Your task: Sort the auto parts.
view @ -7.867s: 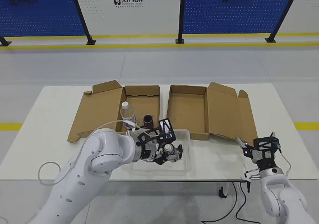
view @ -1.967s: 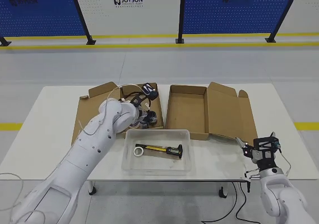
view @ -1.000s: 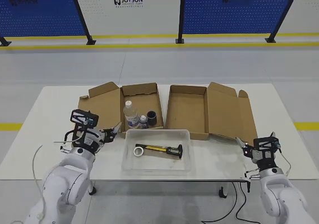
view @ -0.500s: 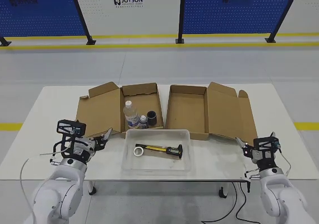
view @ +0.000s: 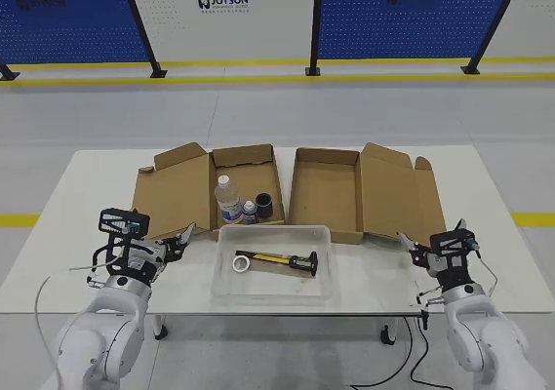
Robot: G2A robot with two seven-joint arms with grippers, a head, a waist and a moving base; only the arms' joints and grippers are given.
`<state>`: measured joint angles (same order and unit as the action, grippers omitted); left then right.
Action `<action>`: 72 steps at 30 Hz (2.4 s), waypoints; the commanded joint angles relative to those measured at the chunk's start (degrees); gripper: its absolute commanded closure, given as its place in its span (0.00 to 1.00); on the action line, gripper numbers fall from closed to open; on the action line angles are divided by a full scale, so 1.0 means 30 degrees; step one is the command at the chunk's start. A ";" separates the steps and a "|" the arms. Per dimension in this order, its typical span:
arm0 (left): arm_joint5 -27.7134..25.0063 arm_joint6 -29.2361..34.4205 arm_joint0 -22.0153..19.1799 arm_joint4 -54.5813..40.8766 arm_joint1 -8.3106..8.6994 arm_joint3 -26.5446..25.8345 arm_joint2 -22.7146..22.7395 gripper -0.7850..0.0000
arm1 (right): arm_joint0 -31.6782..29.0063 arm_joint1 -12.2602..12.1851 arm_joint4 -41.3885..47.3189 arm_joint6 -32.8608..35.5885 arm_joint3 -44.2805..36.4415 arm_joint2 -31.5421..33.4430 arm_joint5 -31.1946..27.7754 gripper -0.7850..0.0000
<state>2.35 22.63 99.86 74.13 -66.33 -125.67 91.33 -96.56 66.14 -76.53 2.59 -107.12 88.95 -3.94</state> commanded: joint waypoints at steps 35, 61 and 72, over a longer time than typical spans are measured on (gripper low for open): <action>0.0000 0.0000 0.0000 0.0000 0.0000 0.0000 0.0000 0.00 | 1.1704 0.1603 0.4385 1.4463 0.2624 -1.0833 -0.0414 0.00; 0.0000 0.0000 0.0000 0.0000 0.0000 0.0000 0.0000 0.00 | 1.3270 0.3665 0.8307 1.5128 0.5843 -1.4538 0.6120 0.00; 0.0000 0.0000 0.0000 0.0000 0.0000 0.0000 0.0000 0.00 | 1.3550 0.4105 0.9020 1.4914 0.7034 -1.4806 0.6420 0.00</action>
<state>2.35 22.63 99.86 74.13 -66.33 -125.67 91.33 -56.07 78.32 -49.68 47.40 -86.42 44.69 15.26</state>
